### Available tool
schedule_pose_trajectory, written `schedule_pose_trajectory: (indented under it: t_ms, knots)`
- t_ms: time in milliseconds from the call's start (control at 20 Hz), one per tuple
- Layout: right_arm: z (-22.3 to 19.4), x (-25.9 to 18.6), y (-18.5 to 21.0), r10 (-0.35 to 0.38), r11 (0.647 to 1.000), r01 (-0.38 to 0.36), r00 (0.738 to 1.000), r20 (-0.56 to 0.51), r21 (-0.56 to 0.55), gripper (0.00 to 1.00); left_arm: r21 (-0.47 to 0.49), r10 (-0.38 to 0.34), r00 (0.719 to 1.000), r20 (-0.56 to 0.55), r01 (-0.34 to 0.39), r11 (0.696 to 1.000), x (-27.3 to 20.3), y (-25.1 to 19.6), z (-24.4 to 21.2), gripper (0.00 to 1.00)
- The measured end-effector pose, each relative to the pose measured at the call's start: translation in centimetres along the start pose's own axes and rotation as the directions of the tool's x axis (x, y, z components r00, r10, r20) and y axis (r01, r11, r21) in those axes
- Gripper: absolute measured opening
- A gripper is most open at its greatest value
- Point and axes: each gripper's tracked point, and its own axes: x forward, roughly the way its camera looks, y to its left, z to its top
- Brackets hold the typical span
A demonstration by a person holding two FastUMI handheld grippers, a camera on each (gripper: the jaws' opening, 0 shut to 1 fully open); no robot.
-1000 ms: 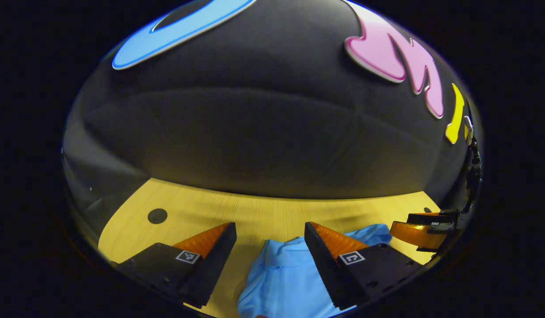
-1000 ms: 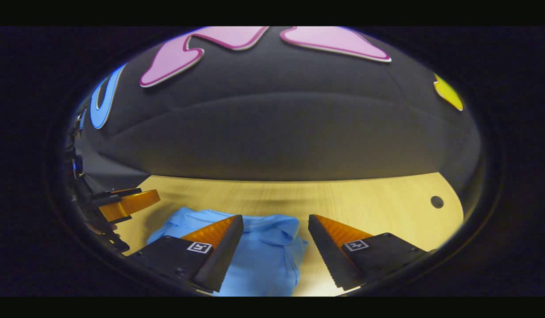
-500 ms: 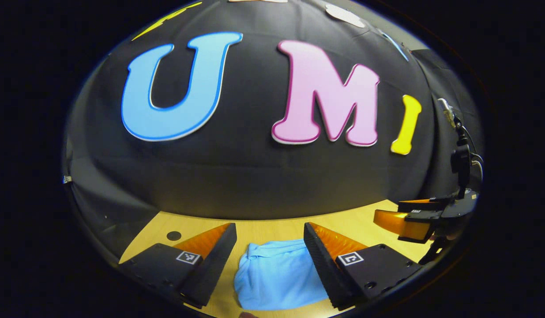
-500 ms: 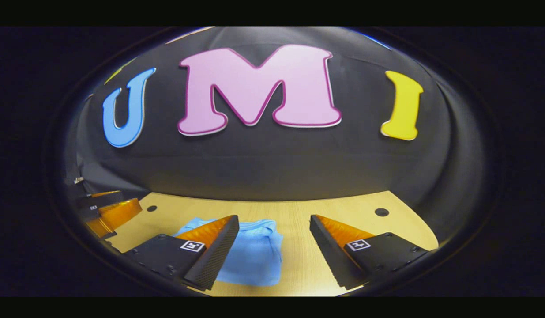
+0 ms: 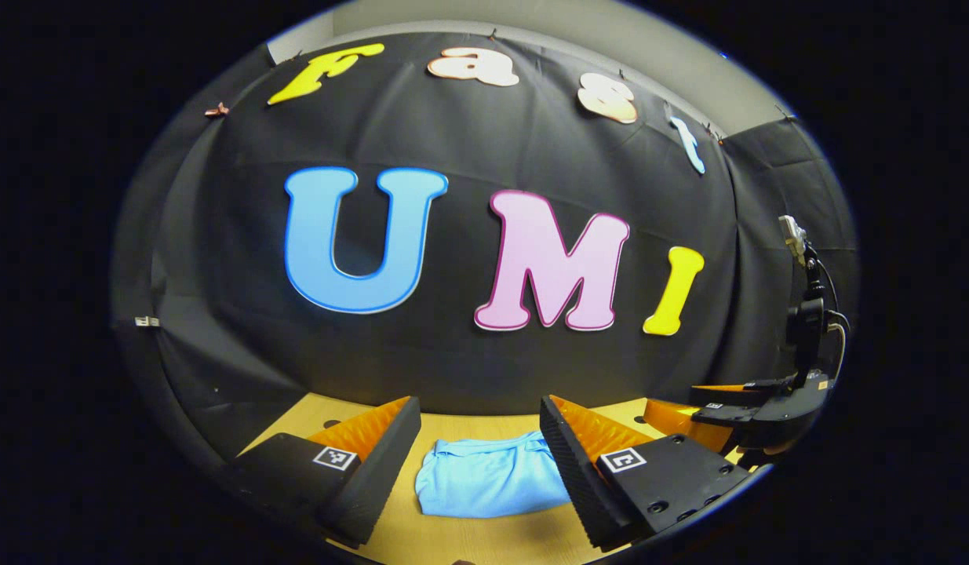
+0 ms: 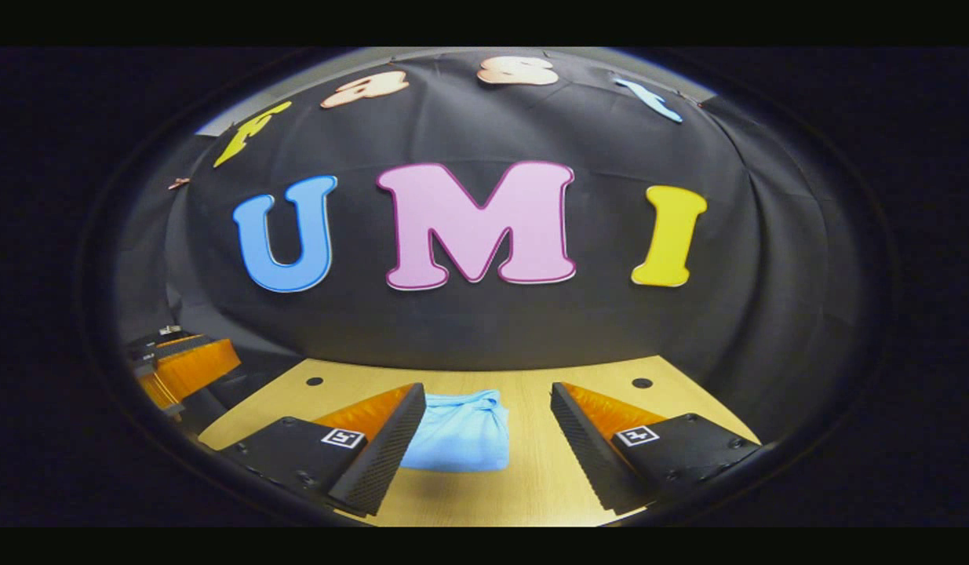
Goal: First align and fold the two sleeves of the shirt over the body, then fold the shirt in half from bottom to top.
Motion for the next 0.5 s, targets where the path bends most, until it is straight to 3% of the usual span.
schedule_pose_trajectory:
  t_ms: [200, 500]
  knots:
    - [0.6, -5.7, 0.8, 0.016, 1.000, -0.017, 1.000, 0.011, 0.023, 0.99, 0.012, 0.025, 0.999, 0.026, -0.025, 1.000, -5.1, 0.3, 1.1, 0.97]
    - [0.8, -12.1, 0.5, 0.028, 0.999, -0.029, 0.999, 0.036, 0.027, 0.99, -0.010, 0.023, 1.000, -0.019, -0.024, 1.000, -11.0, -0.5, -1.8, 0.97]
